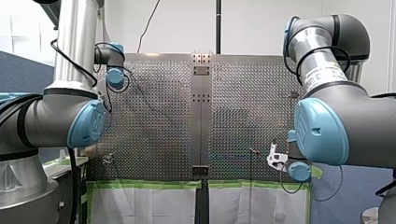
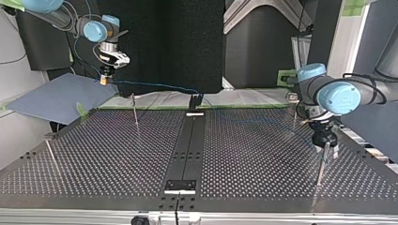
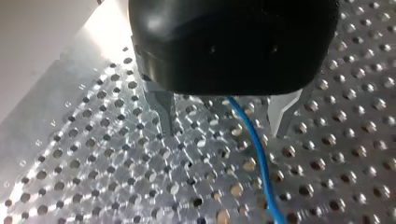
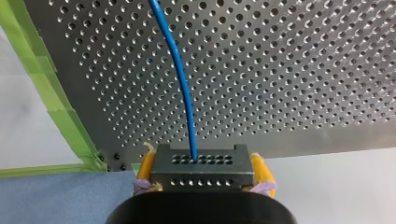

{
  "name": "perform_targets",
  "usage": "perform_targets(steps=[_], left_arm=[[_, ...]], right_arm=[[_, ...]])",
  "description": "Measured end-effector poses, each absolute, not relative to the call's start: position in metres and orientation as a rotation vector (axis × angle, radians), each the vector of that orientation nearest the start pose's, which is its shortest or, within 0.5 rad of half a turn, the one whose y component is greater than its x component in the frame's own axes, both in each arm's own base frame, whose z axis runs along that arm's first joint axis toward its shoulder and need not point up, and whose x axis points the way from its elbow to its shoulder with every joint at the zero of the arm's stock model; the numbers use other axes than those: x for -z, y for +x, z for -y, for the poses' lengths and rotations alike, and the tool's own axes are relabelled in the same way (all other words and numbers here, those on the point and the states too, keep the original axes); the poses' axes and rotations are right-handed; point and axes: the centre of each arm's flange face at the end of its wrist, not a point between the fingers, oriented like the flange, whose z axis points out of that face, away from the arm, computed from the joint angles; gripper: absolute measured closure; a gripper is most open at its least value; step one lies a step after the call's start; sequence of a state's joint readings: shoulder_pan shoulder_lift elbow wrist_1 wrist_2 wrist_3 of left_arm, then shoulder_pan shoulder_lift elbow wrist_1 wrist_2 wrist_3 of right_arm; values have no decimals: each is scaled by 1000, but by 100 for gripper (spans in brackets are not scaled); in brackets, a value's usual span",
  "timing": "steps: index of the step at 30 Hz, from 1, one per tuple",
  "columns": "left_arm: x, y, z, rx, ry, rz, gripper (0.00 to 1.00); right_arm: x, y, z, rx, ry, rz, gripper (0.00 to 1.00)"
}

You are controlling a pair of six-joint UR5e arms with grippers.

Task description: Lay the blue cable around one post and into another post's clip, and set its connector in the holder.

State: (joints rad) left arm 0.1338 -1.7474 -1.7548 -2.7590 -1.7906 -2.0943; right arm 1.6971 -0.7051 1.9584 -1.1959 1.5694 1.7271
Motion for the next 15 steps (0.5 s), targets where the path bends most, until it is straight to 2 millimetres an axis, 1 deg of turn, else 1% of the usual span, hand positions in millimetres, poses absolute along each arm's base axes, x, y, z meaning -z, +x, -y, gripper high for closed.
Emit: perform_targets(steps=[8, 15], left_arm=[[-341, 544, 34, 24, -670, -1444, 0], [-338, 538, 36, -62, -665, -1480, 0]], right_arm=[[40, 201, 518, -1382, 1277, 1314, 100], [40, 201, 518, -1383, 1277, 1316, 100]])
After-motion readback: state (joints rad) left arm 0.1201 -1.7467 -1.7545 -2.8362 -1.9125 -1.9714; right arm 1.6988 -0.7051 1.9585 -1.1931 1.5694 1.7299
